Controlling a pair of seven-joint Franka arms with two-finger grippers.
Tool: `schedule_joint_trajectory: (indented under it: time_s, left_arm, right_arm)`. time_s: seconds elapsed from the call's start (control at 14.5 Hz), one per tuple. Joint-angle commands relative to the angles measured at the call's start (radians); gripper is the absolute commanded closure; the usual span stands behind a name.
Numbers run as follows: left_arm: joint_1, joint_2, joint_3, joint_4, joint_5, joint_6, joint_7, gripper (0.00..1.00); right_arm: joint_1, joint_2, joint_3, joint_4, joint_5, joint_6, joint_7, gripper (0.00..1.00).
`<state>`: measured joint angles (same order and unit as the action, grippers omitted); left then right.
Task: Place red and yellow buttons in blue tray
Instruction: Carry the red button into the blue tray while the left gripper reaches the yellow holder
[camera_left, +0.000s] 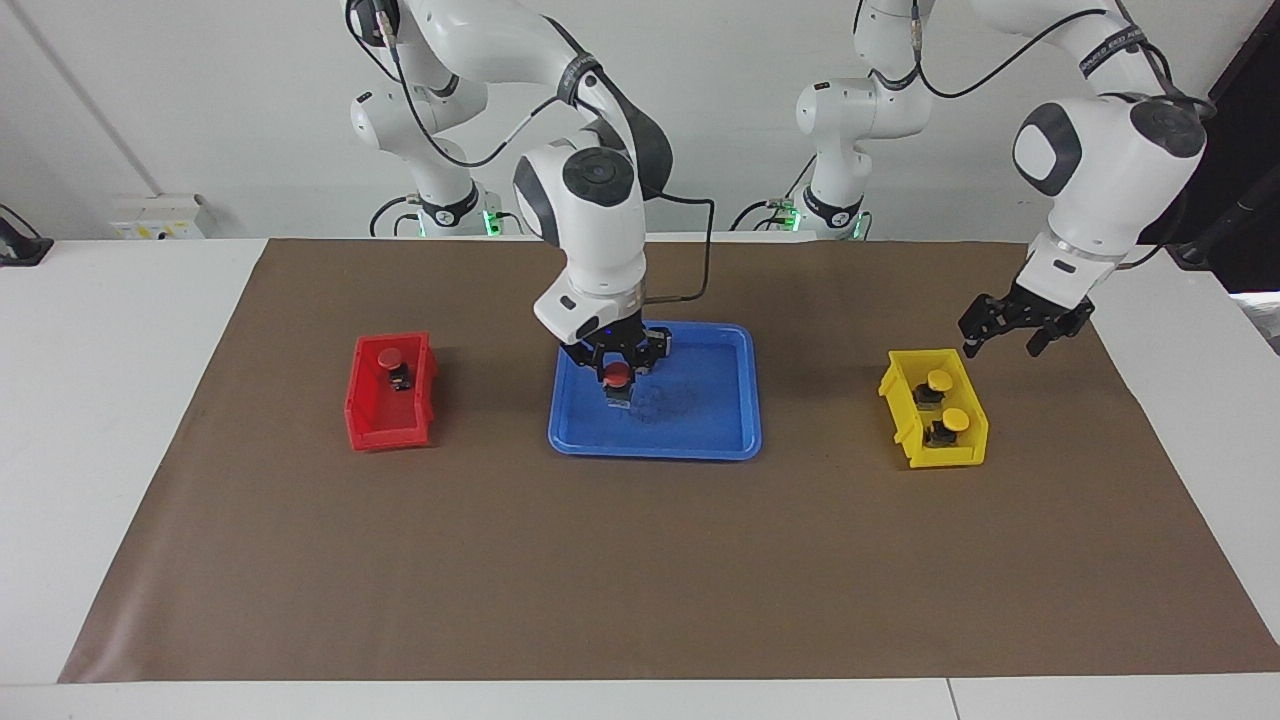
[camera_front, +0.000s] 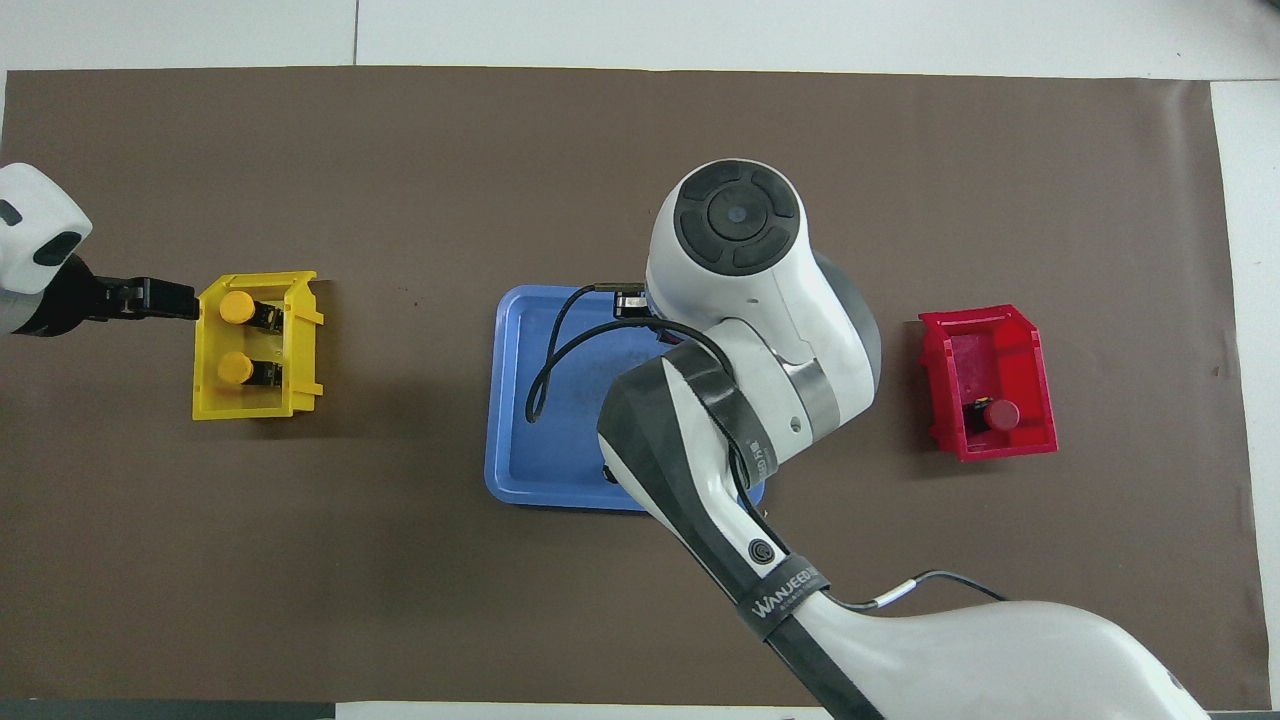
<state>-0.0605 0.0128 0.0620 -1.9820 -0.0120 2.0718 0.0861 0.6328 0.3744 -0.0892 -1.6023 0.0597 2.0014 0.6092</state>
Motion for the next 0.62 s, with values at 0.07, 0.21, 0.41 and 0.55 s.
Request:
schedule_joint_trajectory:
  time_s: [0.07, 0.21, 0.41, 0.55]
  left_arm:
    - [-0.010, 0.071, -0.004, -0.003, 0.006, 0.094, -0.014, 0.11]
    - [-0.021, 0.087, -0.005, -0.003, 0.004, 0.113, -0.028, 0.16]
    - [-0.021, 0.108, -0.005, -0.009, 0.003, 0.132, -0.026, 0.22]
    - [-0.021, 0.114, -0.005, -0.027, 0.001, 0.160, -0.028, 0.23]
  right_arm:
    - [0.054, 0.020, -0.007, -0.042, 0.017, 0.042, 0.052, 0.80]
    - [0.057, 0.028, -0.007, -0.068, 0.012, 0.074, 0.052, 0.78]
    - [0.061, 0.020, -0.007, -0.134, 0.011, 0.137, 0.053, 0.68]
    - [0.054, 0.021, -0.007, -0.134, 0.011, 0.142, 0.052, 0.42]
